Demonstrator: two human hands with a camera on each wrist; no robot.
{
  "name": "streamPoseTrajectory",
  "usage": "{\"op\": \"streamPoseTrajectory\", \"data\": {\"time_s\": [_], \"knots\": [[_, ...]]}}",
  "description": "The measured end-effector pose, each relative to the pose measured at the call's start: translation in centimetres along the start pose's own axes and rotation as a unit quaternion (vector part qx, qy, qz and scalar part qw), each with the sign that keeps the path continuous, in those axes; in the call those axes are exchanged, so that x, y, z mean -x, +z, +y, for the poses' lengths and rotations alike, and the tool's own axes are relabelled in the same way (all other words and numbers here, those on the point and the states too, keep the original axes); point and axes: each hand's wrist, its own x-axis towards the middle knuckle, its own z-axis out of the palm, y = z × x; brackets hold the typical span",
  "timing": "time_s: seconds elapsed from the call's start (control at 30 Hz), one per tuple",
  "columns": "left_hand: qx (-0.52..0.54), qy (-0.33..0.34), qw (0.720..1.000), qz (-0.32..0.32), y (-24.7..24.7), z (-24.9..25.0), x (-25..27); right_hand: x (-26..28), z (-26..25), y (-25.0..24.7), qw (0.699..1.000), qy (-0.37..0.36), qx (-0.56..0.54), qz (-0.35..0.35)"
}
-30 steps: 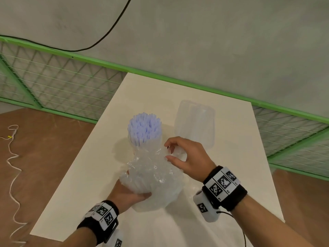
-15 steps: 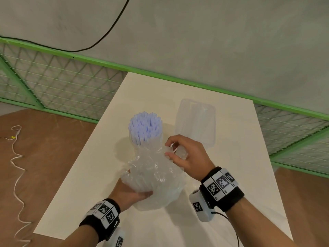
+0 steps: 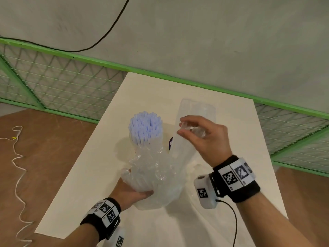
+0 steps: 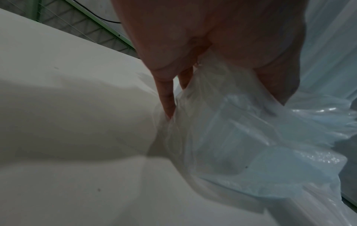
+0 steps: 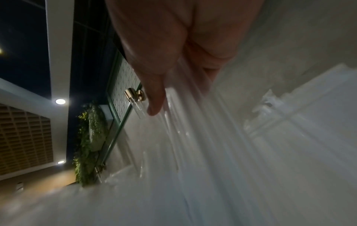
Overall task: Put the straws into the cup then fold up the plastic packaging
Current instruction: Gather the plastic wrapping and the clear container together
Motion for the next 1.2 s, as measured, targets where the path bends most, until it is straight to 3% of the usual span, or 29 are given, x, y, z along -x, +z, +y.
{"op": "streamPoseTrajectory", "data": {"time_s": [0.43,0.53,0.73,0.87,0.97,1.1,1.2], "knots": [[0.01,0.002,1.0,0.005,0.2,0.0,0.0,-1.9,-1.9,-1.9,0.999,0.027,-0.023,0.021],[0.006,-0.01,1.0,0.014,0.1,0.1,0.1,-3.3,-3.0,-3.6,0.998,-0.006,-0.04,0.055],[0.001,-0.016,1.0,0.018,0.1,0.5,0.3,-7.4,-6.7,-10.2,0.974,-0.111,-0.044,0.191],[-0.003,-0.022,1.0,0.017,0.2,0.9,0.4,-9.5,-5.7,-12.5,0.967,-0.117,-0.033,0.222],[-0.008,-0.027,0.999,0.015,0.2,0.9,0.4,-10.4,-2.4,-11.5,0.978,-0.075,-0.038,0.188],[-0.017,-0.037,0.999,0.02,0.1,1.0,0.5,-10.0,3.5,-8.4,0.997,0.02,0.008,0.072],[-0.034,-0.048,0.998,0.021,0.2,1.5,0.7,-8.9,7.1,-6.3,0.986,0.027,0.161,-0.019]]}}
